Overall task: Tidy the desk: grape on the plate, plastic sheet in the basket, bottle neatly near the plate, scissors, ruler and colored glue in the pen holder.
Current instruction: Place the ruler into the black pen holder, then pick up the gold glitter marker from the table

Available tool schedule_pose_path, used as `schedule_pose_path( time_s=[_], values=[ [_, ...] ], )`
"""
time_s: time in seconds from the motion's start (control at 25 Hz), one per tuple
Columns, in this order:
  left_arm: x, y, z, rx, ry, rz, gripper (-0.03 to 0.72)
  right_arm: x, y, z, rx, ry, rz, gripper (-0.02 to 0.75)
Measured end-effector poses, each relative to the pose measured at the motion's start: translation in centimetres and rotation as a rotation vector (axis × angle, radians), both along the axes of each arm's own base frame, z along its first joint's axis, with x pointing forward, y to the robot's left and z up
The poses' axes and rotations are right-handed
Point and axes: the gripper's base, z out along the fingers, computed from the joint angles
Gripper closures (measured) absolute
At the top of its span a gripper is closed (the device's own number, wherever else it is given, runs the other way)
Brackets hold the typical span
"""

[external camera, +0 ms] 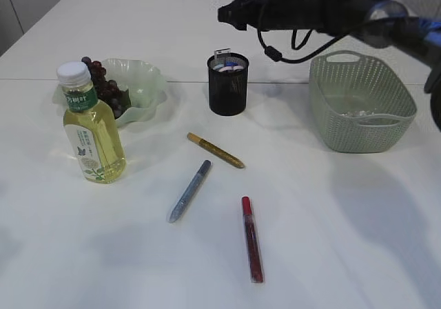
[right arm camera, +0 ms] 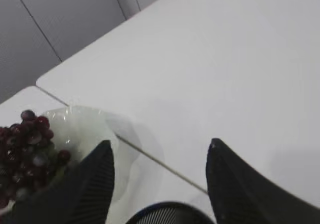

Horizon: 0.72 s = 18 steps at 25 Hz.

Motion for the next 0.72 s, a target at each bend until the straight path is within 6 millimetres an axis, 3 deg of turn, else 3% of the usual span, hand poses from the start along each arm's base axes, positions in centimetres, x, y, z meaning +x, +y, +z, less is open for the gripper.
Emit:
schedule_pose_path(
  time_s=[0.32,0.56,0.72],
  values=[
    [-0.1,0.0,0.0,0.001,0.013,-0.003,0.379,-4.9,-0.7,7.8,-0.182,0.359,-0.019,0.327],
    [-0.3,0.0,-0.1,0.002,0.031,-0.007,0.379,-8.4,2.3,11.0,-0.340,0.414,-0.065,0.332],
    [-0.3,0.0,-0.1,0.001,0.034,-0.007,0.379,-10.6,4.7,10.9,-0.472,0.481,-0.022,0.346]
  ],
)
